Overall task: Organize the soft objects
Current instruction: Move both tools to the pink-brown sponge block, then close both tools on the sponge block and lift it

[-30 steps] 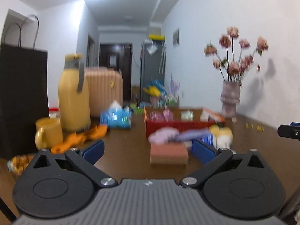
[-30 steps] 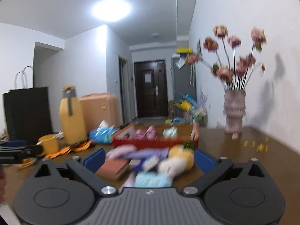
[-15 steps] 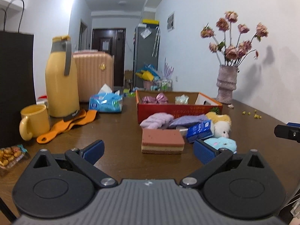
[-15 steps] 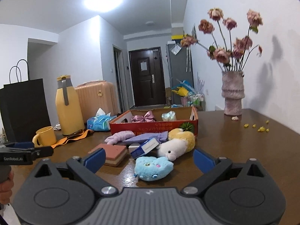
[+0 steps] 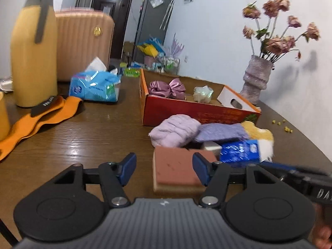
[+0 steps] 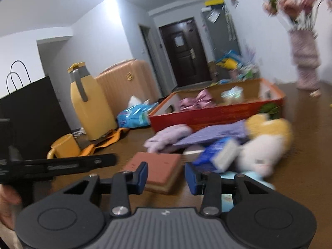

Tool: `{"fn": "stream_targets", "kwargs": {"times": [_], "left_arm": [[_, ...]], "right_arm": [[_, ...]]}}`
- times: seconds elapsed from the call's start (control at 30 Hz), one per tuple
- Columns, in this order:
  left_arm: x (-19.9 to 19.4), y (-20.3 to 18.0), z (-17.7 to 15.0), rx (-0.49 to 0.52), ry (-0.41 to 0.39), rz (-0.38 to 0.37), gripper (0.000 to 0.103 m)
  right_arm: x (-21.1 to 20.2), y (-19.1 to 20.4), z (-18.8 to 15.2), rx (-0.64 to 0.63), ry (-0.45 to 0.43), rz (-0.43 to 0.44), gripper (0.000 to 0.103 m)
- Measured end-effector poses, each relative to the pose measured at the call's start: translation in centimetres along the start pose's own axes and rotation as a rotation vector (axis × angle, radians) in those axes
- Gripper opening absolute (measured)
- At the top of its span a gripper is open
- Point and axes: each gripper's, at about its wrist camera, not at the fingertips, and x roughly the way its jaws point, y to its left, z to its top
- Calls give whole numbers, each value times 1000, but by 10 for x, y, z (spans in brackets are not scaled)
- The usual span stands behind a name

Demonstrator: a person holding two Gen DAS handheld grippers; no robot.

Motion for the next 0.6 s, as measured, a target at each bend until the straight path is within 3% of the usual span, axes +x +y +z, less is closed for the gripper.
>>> {"fn": "stream_targets", "kwargs": {"times": [0.2,0.23,0.3,0.47,0.6], "left_arm": [[40,22,-3,-118,103,-89,59],[44,25,-5,-136,123,-108,56],[47,31,-7,-176,138,-150,42],[42,34,-7,-240,165,-160,39],[18,22,-22,-254,161,-156,38]], "right_arm": [[50,0,-2,35,78,-36,36],[54,0,-4,41,87,-29,34],[60,-2,-6,56,89,-18,33],[54,-3,-6,64,92,-7,27],[26,-1,-13,41,86,6,22]]}}
